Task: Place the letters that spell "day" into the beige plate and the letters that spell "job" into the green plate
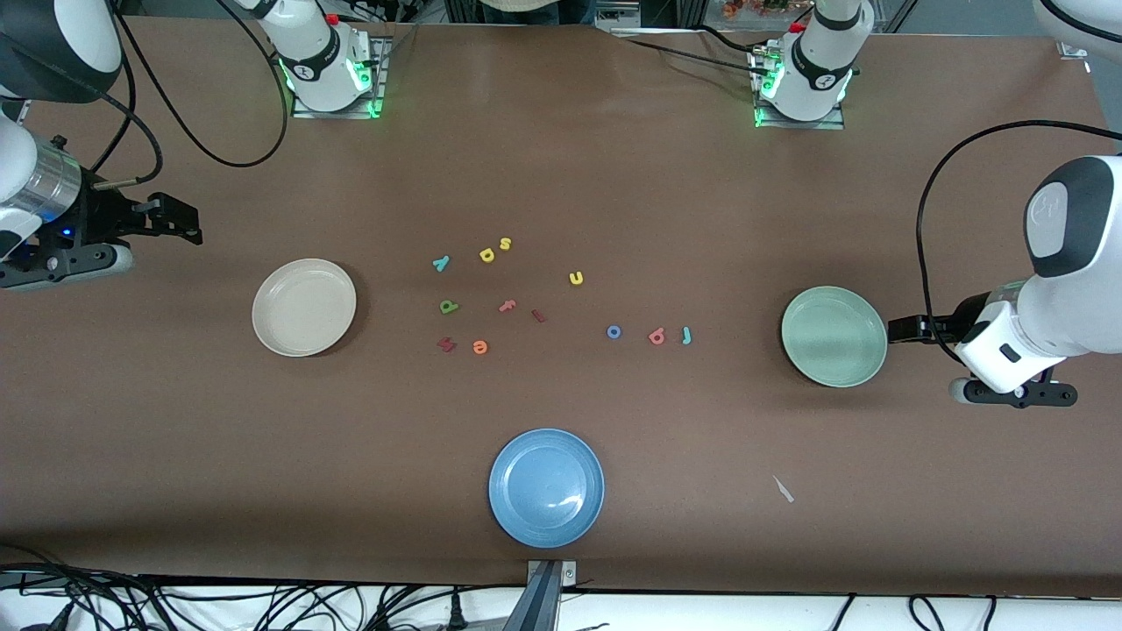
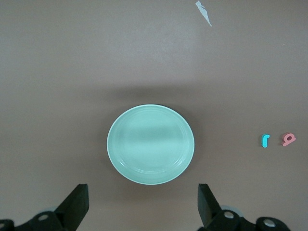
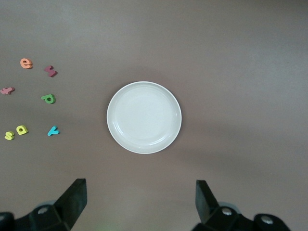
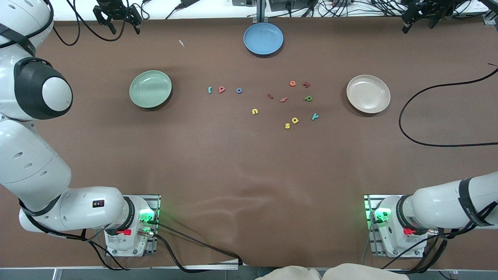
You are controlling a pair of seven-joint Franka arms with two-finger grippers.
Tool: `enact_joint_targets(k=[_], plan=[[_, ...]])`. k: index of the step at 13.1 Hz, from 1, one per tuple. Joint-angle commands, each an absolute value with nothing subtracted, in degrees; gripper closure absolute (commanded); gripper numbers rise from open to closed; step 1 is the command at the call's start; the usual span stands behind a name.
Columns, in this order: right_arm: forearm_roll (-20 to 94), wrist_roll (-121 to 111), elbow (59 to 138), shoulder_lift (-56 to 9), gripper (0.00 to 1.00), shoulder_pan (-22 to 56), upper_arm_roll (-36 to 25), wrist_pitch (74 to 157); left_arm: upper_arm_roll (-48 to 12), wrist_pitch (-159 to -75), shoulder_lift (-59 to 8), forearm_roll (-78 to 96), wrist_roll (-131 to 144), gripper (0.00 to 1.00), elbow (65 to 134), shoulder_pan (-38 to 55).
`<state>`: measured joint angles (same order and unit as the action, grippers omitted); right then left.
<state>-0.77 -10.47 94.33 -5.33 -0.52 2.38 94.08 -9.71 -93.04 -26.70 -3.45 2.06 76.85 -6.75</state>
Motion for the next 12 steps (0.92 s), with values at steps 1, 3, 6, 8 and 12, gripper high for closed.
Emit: enact_joint_targets(k=[1, 3, 6, 8, 12], plan=[[0.0, -11.1, 92.4, -6.2, 0.00, -0.3, 2.0, 92.7, -9.2, -93.7, -25.7, -1.7, 0.9, 0.00, 78.0, -6.6], [-0.2, -11.5, 92.3, -6.2, 0.00, -0.3, 2.0, 92.7, -9.2, -93.7, -25.7, -1.7, 0.9, 0.01, 78.0, -6.6], [0.0, -10.9, 92.5, -6.2, 0.01, -0.3, 2.0, 92.7, -9.2, -93.7, -25.7, -1.8, 1.0, 0.01, 78.0, -6.6], [0.1, -10.8, 92.4, -6.2, 0.00, -0.3, 2.0, 92.7, -9.2, -93.7, -25.8, -1.8, 1.0, 0.01, 78.0, -6.6], [0.0, -10.7, 92.4, -6.2, 0.00, -0.6, 1.8, 92.7, -9.2, -93.7, -25.8, -1.8, 1.0, 0.01, 78.0, -6.5]])
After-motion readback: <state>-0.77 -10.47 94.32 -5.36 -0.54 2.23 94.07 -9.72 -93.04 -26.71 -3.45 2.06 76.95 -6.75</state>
